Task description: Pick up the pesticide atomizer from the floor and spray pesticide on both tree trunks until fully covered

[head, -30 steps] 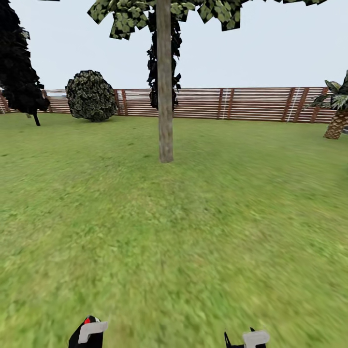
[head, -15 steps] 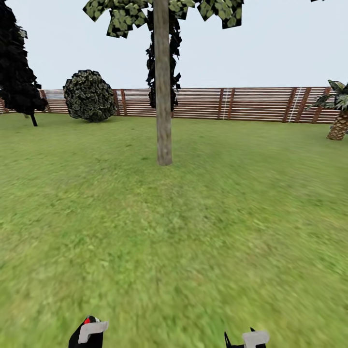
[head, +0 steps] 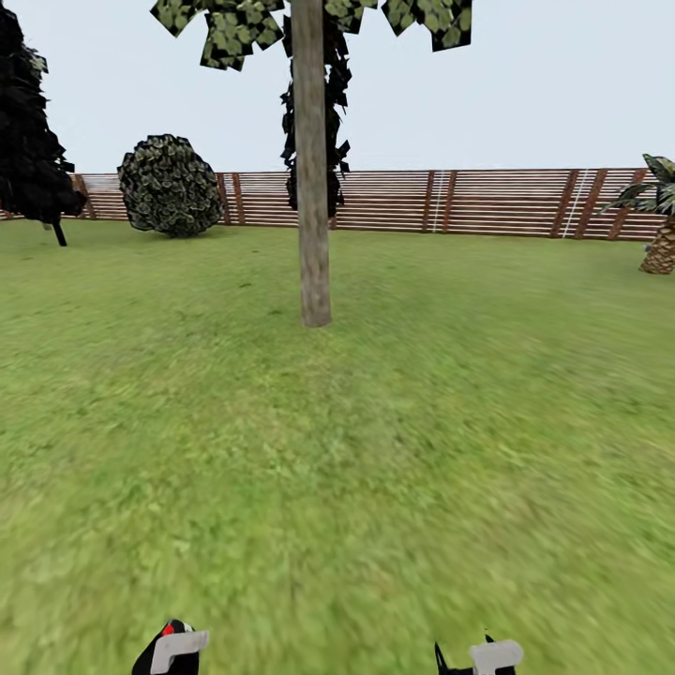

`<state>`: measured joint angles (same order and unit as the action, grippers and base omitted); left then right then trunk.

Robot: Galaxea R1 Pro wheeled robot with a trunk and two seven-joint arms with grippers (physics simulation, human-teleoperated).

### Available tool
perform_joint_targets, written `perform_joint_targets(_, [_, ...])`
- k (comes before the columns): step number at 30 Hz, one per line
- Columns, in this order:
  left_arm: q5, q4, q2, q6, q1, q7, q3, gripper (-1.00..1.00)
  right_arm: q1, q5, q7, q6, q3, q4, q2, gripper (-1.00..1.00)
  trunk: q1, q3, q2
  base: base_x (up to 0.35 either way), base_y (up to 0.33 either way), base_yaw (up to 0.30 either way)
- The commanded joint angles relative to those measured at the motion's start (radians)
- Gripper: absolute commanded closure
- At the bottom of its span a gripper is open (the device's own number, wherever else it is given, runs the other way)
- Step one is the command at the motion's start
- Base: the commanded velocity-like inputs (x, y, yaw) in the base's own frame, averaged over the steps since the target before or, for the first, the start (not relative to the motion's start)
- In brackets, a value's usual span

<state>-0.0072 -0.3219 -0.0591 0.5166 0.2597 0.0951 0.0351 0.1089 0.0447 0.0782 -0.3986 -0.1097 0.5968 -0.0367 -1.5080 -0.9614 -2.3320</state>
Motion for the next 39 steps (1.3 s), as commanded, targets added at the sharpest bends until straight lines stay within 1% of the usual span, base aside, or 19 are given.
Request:
perform_joint_targets(1, [-0.001,-0.001,0.0,0.0,-0.002,0.0,0.0,1.0,0.0,0.0,0.0,0.0,0.0,0.0,0.0,-1.0,0.0,0.0,0.0,0.339,-0.072,0.0])
perform_joint_targets(4, [0.001,-0.003,-0.001,-0.001,-0.012,0.001,0.001,1.0,0.0,-0.001,-0.003,0.001,0.003,0.0,0.0,-1.0,0.0,0.0,0.0,0.339,-0.072,0.0])
perform_joint_targets(11, [0.002,-0.008,-0.003,0.0,-0.014,0.002,0.001,1.0,0.0,0.0,0.0,0.0,0.005,-0.002,-0.005,-1.0,0.0,0.0,0.0,0.339,-0.072,0.0])
perform_joint_targets(13, [0.003,-0.009,-0.002,0.0,-0.014,0.002,0.001,1.0,0.0,0.001,0.0,-0.003,0.002,-0.003,-0.007,-1.0,0.0,0.0,0.0,0.339,-0.072,0.0])
perform_joint_targets(14, [-0.001,-0.01,0.002,0.0,-0.014,0.0,-0.002,1.0,0.0,0.0,-0.001,-0.014,0.001,-0.003,-0.004,-1.0,0.0,0.0,0.0,0.339,-0.072,0.0])
perform_joint_targets(17, [-0.003,-0.009,0.005,0.0,-0.014,0.0,-0.004,1.0,0.0,0.0,0.0,-0.014,0.002,-0.004,-0.003,-1.0,0.0,0.0,0.0,0.339,-0.072,0.0])
perform_joint_targets(21, [0.002,-0.008,-0.002,0.001,-0.016,0.0,0.0,1.0,0.0,0.001,0.0,-0.014,0.0,-0.008,-0.001,-1.0,0.0,0.0,0.0,0.339,-0.072,0.0])
perform_joint_targets(26, [0.003,-0.008,-0.005,0.0,-0.016,0.001,0.002,1.0,0.0,0.001,0.0,-0.014,-0.001,-0.009,0.001,-1.0,0.0,0.0,0.0,0.339,-0.072,0.01])
perform_joint_targets(30, [0.002,-0.006,-0.006,0.0,-0.016,0.001,0.002,1.0,0.0,0.001,0.001,-0.015,0.001,-0.008,0.001,-1.0,0.0,0.0,0.0,0.339,-0.072,0.168])
perform_joint_targets(39, [0.002,-0.006,-0.005,0.0,-0.016,0.002,0.002,1.0,0.0,0.001,0.002,-0.016,0.002,-0.009,0.001,-1.0,0.0,0.0,0.0,0.339,-0.072,0.267])
